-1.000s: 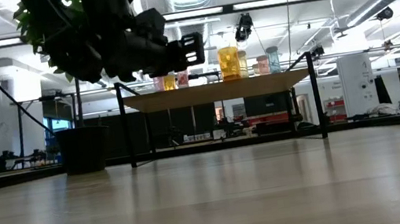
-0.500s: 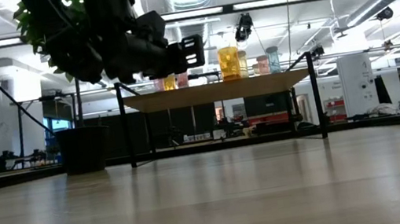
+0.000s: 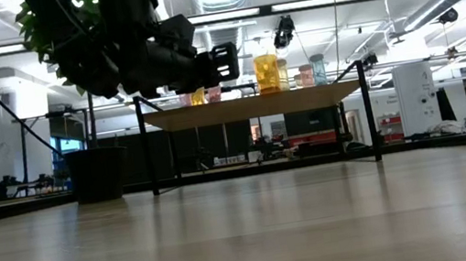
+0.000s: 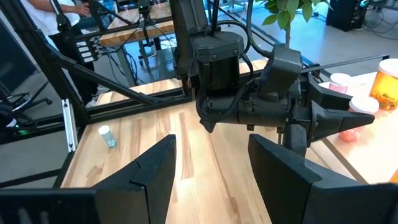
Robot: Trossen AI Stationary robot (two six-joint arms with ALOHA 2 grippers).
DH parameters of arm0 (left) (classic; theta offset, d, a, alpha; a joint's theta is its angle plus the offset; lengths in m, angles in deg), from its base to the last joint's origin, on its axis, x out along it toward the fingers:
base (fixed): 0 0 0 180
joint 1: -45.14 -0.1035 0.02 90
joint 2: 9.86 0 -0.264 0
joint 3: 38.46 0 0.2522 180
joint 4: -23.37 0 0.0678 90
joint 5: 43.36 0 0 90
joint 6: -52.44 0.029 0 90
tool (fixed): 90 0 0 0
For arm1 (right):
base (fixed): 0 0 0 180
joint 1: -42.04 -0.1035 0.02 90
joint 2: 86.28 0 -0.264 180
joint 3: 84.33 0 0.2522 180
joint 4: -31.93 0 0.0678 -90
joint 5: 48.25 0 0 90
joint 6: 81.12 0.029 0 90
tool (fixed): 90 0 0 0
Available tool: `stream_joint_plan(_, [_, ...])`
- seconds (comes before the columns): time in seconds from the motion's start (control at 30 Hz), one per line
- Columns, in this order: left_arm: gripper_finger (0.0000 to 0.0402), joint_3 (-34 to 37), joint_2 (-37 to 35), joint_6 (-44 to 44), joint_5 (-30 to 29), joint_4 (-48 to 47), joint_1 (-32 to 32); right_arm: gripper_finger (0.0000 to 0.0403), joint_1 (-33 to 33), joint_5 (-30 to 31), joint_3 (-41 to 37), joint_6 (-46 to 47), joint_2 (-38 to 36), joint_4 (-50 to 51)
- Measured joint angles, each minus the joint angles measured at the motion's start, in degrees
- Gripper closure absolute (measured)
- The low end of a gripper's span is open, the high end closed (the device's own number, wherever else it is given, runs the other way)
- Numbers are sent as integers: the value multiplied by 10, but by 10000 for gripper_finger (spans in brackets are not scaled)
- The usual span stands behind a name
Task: Pick and place medicine bottles onto shelf by color
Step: Put the red pill bottle on the shelf
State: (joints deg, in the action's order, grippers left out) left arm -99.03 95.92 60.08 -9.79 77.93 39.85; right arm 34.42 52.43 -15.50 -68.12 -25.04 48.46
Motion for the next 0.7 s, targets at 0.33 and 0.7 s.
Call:
stream_joint_plan(0.33, [271,0,0,0,0,0,0,211,0,0,-1,1,0,5])
stream_joint_plan(0.7, [219,0,-2,2,-1,1,0,211,0,0,-8,1,0,8])
